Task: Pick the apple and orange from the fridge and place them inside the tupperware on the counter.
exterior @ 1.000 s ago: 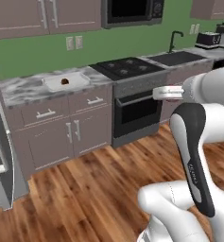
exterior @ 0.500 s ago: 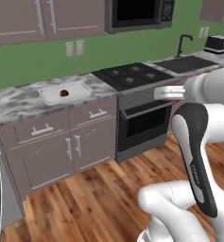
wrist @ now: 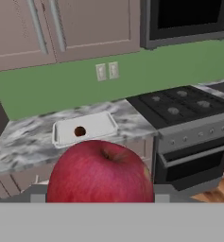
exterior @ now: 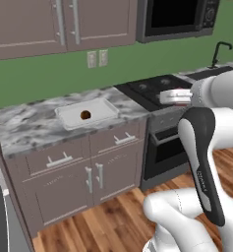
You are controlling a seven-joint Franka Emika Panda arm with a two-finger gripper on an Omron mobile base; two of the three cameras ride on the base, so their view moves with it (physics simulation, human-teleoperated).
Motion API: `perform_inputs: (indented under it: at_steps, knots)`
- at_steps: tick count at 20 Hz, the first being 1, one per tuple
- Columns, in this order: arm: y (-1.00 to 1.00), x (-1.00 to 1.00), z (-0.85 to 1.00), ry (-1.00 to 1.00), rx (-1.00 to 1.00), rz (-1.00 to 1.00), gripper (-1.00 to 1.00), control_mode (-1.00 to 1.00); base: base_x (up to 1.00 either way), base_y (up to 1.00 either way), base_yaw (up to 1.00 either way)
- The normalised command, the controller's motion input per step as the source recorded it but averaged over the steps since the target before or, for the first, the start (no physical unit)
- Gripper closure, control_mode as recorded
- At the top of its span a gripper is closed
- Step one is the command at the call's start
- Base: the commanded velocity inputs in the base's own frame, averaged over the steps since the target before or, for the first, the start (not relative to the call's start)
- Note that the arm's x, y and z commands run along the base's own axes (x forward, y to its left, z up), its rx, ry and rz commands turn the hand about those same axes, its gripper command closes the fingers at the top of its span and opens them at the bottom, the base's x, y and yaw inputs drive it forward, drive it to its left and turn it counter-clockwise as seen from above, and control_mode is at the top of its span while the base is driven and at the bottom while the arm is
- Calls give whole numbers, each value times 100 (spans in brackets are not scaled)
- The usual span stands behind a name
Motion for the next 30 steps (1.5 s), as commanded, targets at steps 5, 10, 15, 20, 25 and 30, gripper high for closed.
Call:
perform_inputs:
  at_steps: [5,10,15,20,25,30]
  knots:
    - [0,0,0,0,0,0,100,100,100,6,12]
    - [0,0,0,0,0,0,100,100,84,6,6]
    - [0,0,0,0,0,0,100,100,69,0,6]
    - [0,0,0,0,0,0,100,100,38,0,5]
    - [-5,1,-78,0,0,0,100,-100,0,0,0]
    - [-7,24,-86,0,0,0,100,-100,0,0,0]
